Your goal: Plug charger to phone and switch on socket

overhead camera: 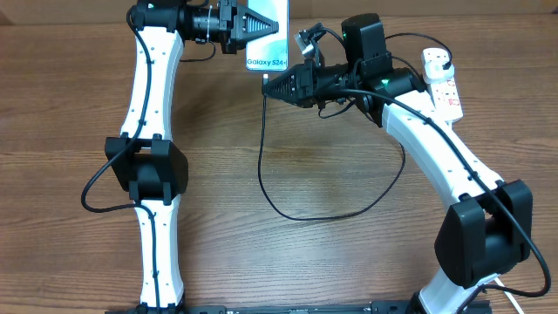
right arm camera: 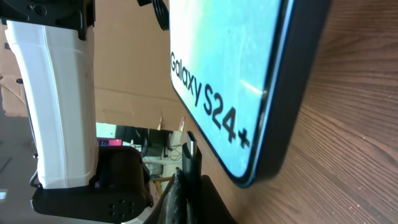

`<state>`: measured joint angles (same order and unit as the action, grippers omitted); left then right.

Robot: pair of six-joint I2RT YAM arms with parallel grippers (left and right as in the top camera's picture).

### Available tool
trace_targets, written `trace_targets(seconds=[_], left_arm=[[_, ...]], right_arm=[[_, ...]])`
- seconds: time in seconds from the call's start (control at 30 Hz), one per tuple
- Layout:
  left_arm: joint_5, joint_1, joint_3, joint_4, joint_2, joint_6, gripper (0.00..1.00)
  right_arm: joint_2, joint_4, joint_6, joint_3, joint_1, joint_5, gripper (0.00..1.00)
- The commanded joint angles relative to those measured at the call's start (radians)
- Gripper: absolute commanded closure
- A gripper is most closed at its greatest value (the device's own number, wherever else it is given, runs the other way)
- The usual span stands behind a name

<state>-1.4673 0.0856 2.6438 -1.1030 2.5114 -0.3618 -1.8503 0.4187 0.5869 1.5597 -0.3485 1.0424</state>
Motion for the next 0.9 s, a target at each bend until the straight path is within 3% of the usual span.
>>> trace_targets(seconds=[0.0, 0.87], left_arm=[[-0.066, 0.006, 0.015, 0.000, -0.015, 0.026, 0.96], [-0.081, 0.005, 0.015, -0.005, -0.015, 0.026, 0.96]], right_arm=[[0.021, -0.011, -0.015, 0.019, -0.004, 0.005, 0.96], [0.019, -0.028, -0.014, 0.019, 0.004, -0.013, 0.96]])
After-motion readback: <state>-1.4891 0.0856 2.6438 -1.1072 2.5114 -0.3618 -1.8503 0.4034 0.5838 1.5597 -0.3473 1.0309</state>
